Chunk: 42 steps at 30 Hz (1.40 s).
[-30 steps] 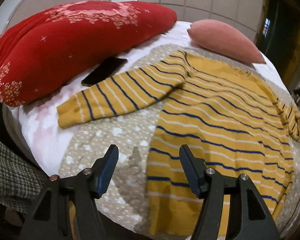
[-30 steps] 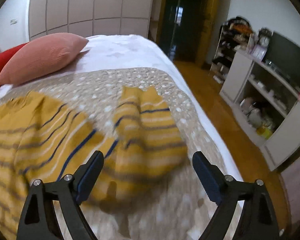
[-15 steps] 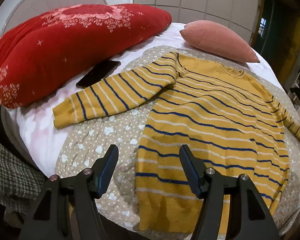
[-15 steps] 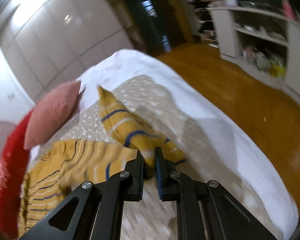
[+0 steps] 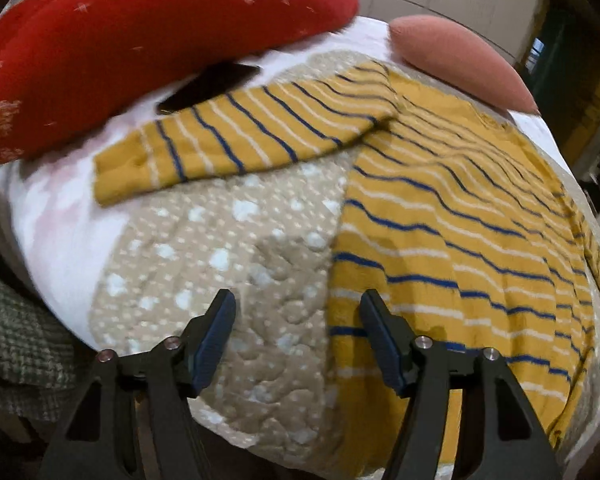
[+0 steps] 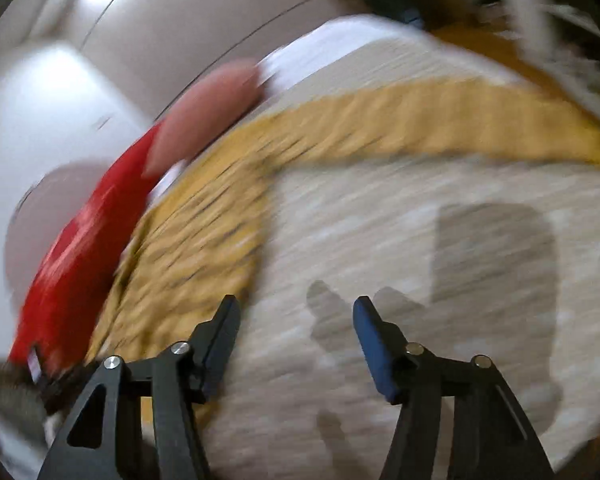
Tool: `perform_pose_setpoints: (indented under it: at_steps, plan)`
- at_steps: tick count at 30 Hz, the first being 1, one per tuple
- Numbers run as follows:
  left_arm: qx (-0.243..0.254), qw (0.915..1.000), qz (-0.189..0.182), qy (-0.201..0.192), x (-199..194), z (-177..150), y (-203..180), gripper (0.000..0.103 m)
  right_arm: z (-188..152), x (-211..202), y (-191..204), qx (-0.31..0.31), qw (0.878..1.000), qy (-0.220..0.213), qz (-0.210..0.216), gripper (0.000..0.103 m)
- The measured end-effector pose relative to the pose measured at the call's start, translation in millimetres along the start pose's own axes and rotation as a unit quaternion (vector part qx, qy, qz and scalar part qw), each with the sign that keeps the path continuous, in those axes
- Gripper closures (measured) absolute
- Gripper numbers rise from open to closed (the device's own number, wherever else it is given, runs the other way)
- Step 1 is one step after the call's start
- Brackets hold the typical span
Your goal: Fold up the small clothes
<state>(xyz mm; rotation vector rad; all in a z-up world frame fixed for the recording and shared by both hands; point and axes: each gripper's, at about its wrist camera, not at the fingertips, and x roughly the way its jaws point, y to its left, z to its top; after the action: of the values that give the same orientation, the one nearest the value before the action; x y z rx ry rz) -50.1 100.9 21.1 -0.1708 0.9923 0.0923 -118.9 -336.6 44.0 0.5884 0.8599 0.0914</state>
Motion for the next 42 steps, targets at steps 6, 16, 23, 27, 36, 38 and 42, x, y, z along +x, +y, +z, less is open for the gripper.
perform_pose_setpoints:
  at_steps: [6,16,23,27,36,38,42]
  plan:
    - [0.037,0.9984,-0.042,0.012,1,-11,-27,0.035,-50,49,64,-0.038,0.998,0.057,-0.005,0.034]
    - [0.051,0.9981,-0.030,0.020,-42,-8,-25,0.095,-37,16,35,-0.018,0.997,0.079,0.002,0.094]
    - [0.040,0.9980,-0.014,0.047,-31,-26,-16,0.089,-45,-15,-18,0.045,0.997,0.059,-0.016,0.097]
    - [0.035,0.9993,0.006,0.011,-50,-24,-8,0.083,-25,-53,-69,0.112,0.992,-0.014,-0.061,0.095]
    - [0.125,0.9858,0.083,-0.075,-85,-22,-54,0.046,-16,-83,-108,0.174,0.978,-0.080,-0.087,0.062]
    - [0.144,0.9821,0.089,-0.083,-86,-24,-69,0.045,-15,-78,-93,0.144,0.982,-0.074,-0.093,0.060]
    - [0.165,0.9786,0.093,-0.082,-84,-26,-87,0.045,-14,-66,-53,0.069,0.990,-0.064,-0.104,0.053]
